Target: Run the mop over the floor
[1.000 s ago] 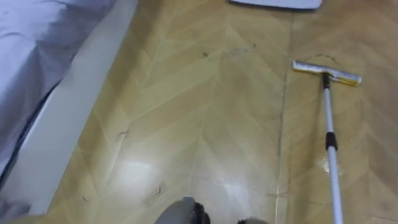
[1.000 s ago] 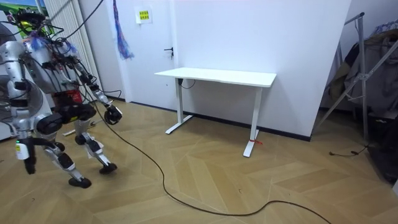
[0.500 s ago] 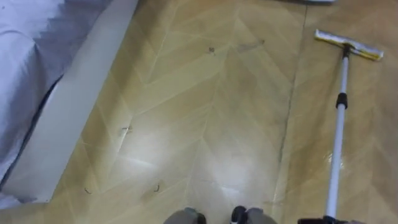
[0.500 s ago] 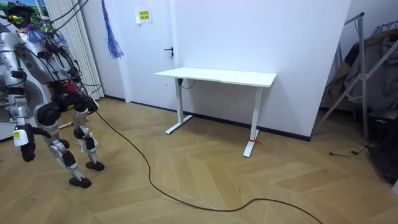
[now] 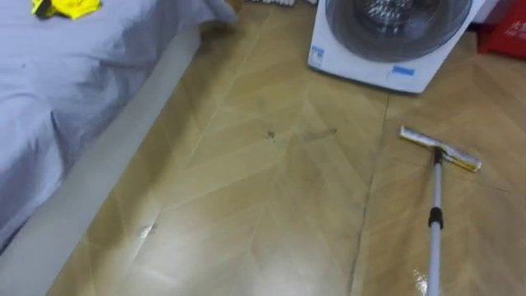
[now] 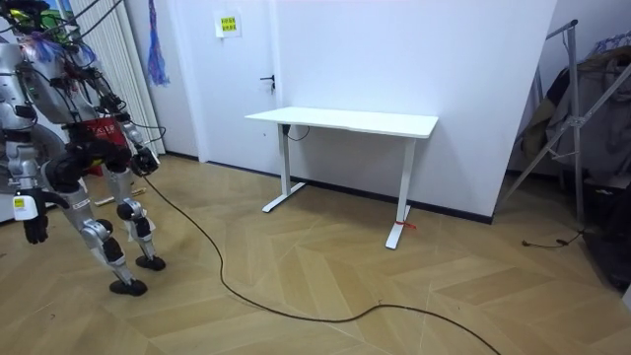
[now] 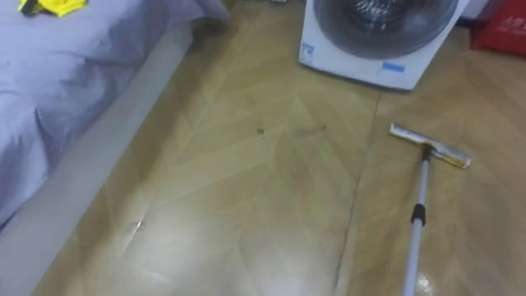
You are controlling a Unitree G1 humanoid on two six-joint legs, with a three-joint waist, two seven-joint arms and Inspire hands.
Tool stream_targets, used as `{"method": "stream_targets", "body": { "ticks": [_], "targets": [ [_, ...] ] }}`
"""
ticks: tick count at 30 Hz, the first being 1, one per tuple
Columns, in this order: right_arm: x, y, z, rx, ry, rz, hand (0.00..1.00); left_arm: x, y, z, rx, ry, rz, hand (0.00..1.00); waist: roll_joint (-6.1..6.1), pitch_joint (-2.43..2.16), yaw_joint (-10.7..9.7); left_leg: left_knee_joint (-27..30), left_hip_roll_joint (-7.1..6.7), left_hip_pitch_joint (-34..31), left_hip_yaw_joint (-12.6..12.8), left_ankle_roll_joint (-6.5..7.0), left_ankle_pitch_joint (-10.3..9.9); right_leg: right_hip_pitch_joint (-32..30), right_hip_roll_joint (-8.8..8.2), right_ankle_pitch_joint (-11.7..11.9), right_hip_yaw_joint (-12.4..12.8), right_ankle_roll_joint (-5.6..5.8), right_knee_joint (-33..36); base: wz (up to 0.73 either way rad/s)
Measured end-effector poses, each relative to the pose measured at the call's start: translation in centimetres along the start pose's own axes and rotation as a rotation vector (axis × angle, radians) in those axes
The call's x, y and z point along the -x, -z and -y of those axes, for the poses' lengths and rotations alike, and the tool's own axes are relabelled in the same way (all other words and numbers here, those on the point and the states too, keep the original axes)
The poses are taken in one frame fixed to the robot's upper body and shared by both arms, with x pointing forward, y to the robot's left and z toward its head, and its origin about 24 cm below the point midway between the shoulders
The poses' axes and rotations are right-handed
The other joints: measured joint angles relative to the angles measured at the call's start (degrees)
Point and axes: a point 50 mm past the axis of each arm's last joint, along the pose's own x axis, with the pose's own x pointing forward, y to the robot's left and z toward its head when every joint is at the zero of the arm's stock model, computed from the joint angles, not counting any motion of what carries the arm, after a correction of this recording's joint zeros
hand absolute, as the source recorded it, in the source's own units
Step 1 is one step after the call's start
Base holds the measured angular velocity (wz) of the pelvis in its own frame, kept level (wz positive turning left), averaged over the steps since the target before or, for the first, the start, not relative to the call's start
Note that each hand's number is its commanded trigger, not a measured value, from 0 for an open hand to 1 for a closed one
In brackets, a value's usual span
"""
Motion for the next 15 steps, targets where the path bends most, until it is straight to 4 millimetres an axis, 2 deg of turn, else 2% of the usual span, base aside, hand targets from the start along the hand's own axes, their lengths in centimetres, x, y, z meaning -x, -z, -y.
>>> {"method": "stream_targets", "body": {
  "ticks": [2,4,11,15],
  "targets": [
    [-0.1,0.5,0.3,0.028,0.014,-0.012,1.0,0.0,0.3,0.3,0.01,0.007,-0.019,0.0,0.03,0.02,-0.45,-1.13,0.18,1.76,0.18,-0.02,0.05,1.15,0.25,0.0,0.28,0.0,-0.15,-0.17],
    [-0.1,0.9,0.3,0.062,0.024,-0.021,1.0,0.0,0.5,0.3,0.012,0.005,-0.031,0.0,-0.18,0.07,-1.29,-1.91,0.61,3.7,1.39,-0.04,0.05,3.07,0.72,0.03,1.0,-0.03,-1.3,-0.16],
    [-0.2,1.2,0.0,0.119,0.034,-0.034,1.0,0.2,0.0,0.9,0.085,0.018,0.005,0.0,-0.33,0.0,-1.55,-2.78,0.77,6.88,1.43,-0.04,0.05,5.81,1.46,0.31,3.31,-0.23,-2.9,-0.2],
    [-0.2,1.4,-0.1,0.139,0.038,-0.035,1.0,0.2,-0.3,0.8,0.115,0.018,0.016,0.0,-0.41,-0.02,-1.47,-3.43,1.05,7.6,2.9,-0.04,0.05,6.01,1.74,0.61,3.92,-0.22,-2.96,-0.08]
  ]
}}
